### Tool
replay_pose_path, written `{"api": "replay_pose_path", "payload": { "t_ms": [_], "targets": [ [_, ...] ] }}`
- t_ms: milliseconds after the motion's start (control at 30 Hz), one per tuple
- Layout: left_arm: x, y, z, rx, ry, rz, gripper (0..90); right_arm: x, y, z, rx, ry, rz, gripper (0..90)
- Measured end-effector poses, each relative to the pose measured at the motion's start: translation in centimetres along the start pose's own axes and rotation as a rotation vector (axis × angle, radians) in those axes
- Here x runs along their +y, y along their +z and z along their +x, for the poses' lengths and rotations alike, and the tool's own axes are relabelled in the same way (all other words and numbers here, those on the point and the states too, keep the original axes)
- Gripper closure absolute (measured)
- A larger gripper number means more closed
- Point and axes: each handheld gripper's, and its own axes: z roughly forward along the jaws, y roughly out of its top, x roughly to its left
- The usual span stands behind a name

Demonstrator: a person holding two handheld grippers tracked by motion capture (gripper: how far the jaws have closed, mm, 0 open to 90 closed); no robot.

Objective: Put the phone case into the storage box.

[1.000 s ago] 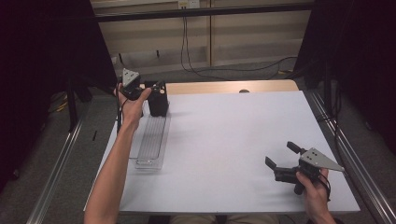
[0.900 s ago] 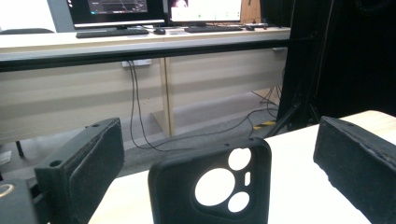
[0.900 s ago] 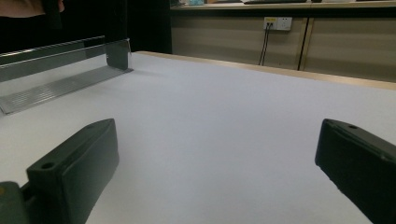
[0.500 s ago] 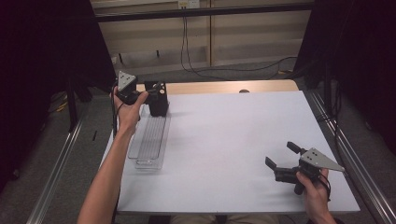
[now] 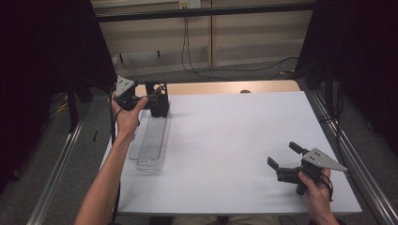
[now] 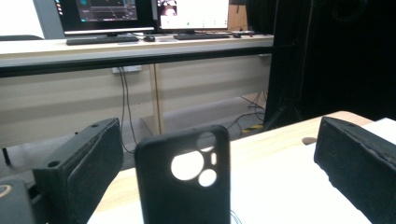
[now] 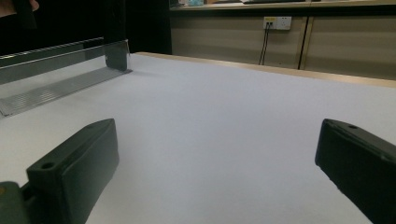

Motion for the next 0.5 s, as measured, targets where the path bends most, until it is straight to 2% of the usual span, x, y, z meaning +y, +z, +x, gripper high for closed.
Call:
{"api": "replay_pose_path", "payload": {
  "t_ms": [100,167,233,433,500],
  "targets": [
    [-0.3,-0.4,-0.4,-0.004,0.018,0.009,1.9,0.0,0.0,0.0,0.006,-0.002,0.004,0.0],
    [-0.6,-0.6,-0.7,-0.018,0.003,-0.001,2.0,0.1,0.0,0.0,0.004,-0.003,0.003,0.0],
    [-0.8,-0.9,-0.9,-0.029,0.008,-0.004,2.0,0.1,0.1,0.0,0.003,-0.005,0.004,0.0],
    [-1.2,-1.8,-1.3,-0.036,-0.007,0.005,2.0,0.2,0.1,0.2,-0.005,-0.002,-0.002,0.0],
    [-1.3,-2.1,-1.5,-0.051,-0.016,-0.013,2.1,0.2,0.0,0.2,-0.002,-0.007,-0.002,0.0]
  ]
}}
